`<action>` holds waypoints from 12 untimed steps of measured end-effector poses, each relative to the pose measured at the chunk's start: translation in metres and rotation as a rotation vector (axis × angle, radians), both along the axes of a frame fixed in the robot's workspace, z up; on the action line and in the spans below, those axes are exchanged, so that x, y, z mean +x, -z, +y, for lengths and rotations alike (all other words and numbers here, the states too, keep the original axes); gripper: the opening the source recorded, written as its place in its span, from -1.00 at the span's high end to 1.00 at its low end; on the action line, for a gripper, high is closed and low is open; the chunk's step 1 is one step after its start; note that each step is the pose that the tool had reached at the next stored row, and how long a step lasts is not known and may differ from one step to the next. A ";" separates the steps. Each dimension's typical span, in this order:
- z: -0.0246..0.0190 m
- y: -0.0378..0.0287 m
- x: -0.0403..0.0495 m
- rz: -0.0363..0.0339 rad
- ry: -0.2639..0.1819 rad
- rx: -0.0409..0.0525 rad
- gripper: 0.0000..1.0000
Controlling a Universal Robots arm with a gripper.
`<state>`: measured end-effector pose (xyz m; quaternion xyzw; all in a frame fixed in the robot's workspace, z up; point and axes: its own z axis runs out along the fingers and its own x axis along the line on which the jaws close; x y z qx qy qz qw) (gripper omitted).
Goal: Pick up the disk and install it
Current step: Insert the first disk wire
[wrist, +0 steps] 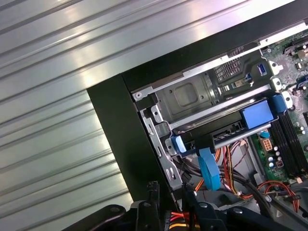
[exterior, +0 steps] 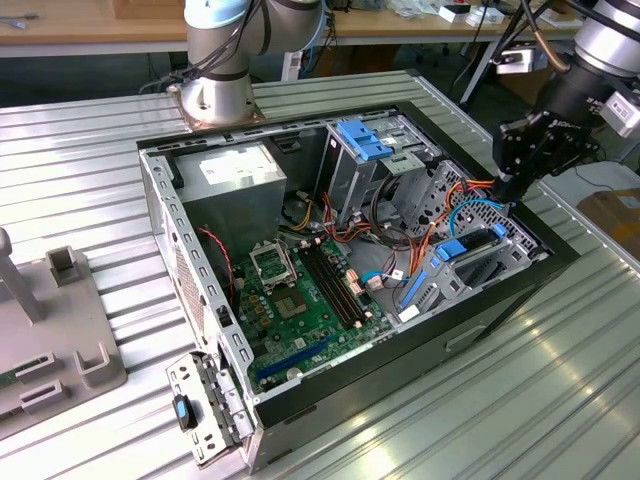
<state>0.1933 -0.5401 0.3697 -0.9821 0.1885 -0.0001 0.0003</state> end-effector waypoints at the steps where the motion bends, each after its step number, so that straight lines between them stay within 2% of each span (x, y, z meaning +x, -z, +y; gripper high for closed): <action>1: 0.0009 0.0002 0.0000 0.0000 0.002 0.0000 0.35; 3: 0.0033 0.0008 0.0006 0.0000 0.007 0.0001 0.35; 7: 0.0045 0.0018 0.0031 0.0000 0.032 0.0001 0.35; 12: 0.0057 0.0021 0.0031 0.0000 0.033 0.0001 0.35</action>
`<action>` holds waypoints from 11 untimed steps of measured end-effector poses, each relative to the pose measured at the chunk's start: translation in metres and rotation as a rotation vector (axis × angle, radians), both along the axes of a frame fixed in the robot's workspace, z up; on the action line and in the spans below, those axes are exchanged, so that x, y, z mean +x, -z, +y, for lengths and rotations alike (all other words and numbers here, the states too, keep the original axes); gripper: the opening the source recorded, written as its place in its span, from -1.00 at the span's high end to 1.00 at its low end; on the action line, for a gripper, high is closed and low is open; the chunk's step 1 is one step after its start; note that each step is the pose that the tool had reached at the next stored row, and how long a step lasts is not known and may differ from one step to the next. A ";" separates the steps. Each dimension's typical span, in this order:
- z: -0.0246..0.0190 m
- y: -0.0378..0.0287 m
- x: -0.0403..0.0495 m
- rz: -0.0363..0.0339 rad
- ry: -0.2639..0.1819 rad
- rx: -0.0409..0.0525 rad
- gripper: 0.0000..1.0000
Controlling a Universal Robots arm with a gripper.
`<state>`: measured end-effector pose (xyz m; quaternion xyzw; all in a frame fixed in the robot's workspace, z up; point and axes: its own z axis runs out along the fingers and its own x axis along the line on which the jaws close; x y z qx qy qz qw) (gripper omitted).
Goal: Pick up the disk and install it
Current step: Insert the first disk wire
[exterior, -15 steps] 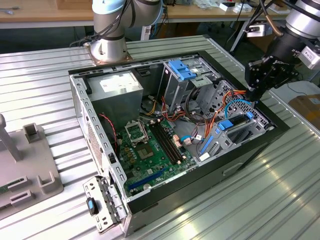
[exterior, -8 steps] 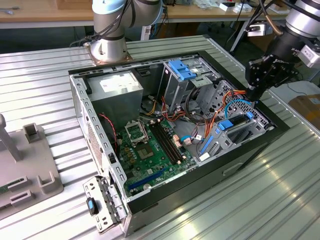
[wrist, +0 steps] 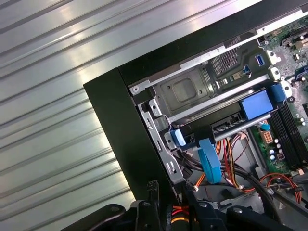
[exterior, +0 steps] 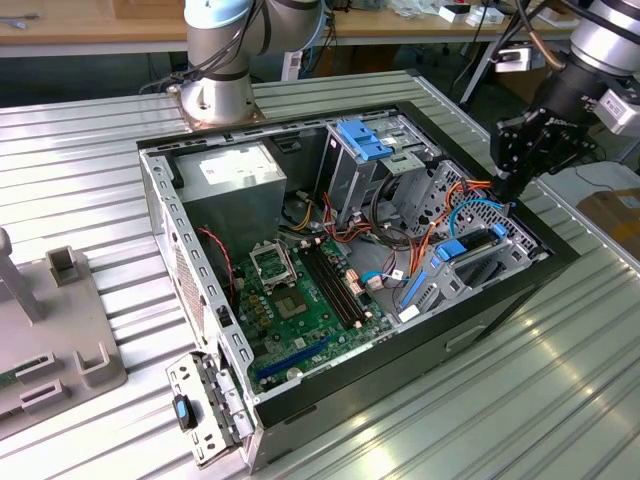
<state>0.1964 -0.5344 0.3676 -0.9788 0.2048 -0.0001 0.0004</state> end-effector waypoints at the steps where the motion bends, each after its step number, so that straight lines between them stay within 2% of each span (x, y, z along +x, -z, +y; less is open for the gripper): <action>1: 0.0001 0.0000 0.0000 0.0000 0.000 0.0000 0.35; 11: 0.0010 0.0001 0.0000 0.0000 0.000 0.0000 0.35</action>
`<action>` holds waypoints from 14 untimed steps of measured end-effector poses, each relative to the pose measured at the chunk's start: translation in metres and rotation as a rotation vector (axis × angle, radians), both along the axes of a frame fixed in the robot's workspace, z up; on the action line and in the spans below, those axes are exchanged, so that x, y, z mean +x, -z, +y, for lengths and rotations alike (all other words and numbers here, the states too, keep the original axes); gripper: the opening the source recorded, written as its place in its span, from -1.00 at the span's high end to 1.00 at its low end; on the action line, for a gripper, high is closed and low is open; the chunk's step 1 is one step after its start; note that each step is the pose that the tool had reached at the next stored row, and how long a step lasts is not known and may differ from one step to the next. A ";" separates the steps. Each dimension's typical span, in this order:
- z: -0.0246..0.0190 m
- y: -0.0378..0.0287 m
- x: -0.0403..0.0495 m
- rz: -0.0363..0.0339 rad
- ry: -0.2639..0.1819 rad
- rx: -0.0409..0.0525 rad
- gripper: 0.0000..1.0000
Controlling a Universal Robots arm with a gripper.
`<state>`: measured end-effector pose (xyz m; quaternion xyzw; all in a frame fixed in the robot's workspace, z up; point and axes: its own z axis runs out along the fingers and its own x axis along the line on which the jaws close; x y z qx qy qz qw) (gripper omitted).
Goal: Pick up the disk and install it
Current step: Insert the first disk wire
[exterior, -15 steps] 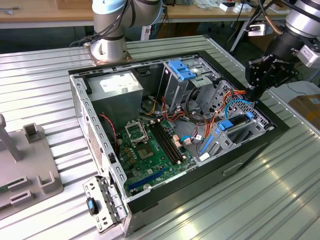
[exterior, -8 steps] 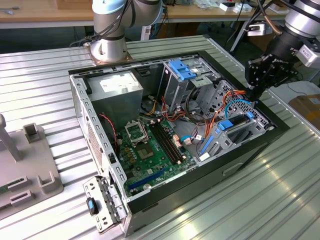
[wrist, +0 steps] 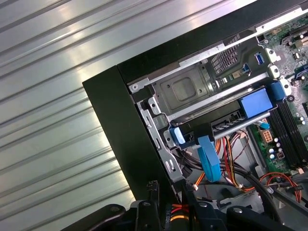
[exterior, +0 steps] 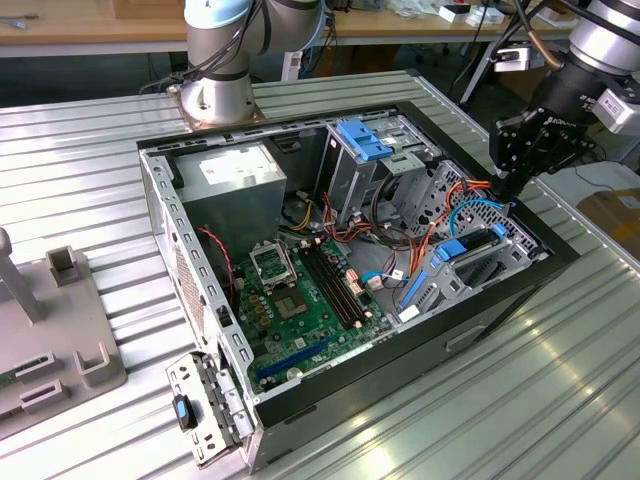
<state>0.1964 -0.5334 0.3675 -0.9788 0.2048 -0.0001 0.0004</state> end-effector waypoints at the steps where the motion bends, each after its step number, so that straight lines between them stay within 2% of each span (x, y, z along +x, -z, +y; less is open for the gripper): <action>1: 0.0000 0.0000 0.0000 0.0000 0.000 0.0000 0.35; 6: 0.0001 0.0002 0.0000 0.0000 0.001 -0.0001 0.35; 9: 0.0003 0.0004 0.0047 0.0000 0.016 -0.0001 0.35; 14: 0.0004 0.0004 0.0054 0.0000 0.016 -0.0001 0.35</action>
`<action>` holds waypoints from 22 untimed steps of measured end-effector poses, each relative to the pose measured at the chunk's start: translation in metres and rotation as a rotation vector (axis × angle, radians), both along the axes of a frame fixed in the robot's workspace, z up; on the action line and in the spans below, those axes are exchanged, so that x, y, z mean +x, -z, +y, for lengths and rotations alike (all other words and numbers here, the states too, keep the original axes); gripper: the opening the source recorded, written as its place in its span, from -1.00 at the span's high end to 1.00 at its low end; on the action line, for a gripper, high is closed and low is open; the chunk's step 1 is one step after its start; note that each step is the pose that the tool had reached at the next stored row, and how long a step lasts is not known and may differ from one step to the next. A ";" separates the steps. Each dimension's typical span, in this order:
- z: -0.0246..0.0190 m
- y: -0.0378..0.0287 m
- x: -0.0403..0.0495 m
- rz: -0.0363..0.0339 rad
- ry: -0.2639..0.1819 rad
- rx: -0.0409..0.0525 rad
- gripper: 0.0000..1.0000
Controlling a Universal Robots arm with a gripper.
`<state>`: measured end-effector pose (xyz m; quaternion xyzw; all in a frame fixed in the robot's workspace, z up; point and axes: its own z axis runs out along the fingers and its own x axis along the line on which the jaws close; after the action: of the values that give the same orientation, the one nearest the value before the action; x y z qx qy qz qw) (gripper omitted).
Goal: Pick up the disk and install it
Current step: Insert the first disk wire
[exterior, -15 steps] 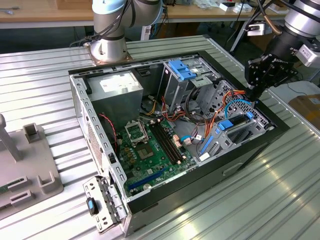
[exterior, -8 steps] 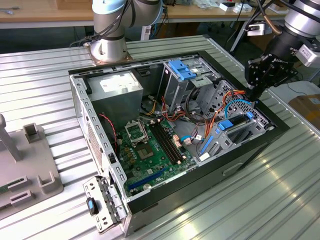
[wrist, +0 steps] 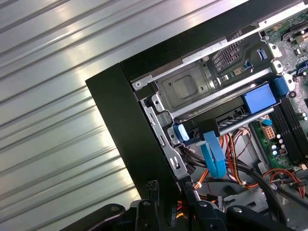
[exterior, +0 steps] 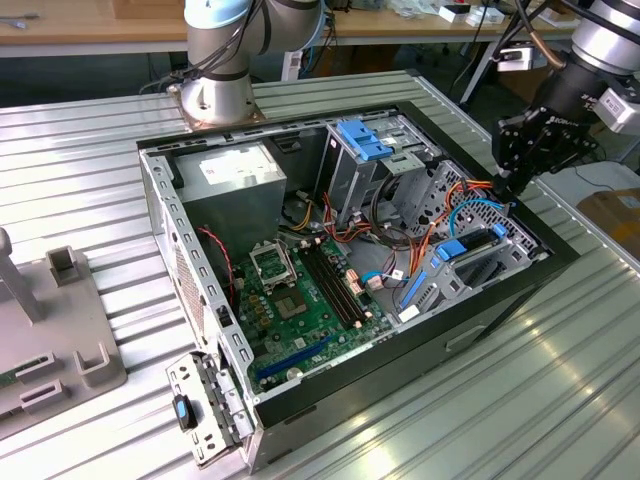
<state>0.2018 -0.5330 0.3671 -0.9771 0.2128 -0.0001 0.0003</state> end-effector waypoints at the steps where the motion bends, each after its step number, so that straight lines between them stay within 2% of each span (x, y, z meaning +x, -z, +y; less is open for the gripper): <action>1: 0.0000 0.0000 0.0000 0.0000 0.000 0.0001 0.35; 2: 0.0000 0.0000 0.0000 0.0000 0.000 0.0000 0.38; 3: 0.0000 0.0000 0.0000 0.0000 0.000 0.0001 0.52; 8: 0.0000 -0.0001 0.0001 0.0000 0.000 -0.0002 0.55; 9: 0.0000 -0.0001 0.0001 0.0000 0.000 -0.0001 0.68; 14: 0.0000 -0.0004 0.0002 0.0000 0.000 0.0003 0.68; 18: 0.0000 -0.0103 0.0002 0.0000 0.000 0.0012 0.68; 22: 0.0000 -0.0108 0.0002 0.0000 0.000 0.0013 0.68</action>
<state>0.2020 -0.5330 0.3780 -0.9771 0.2128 0.0000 0.0010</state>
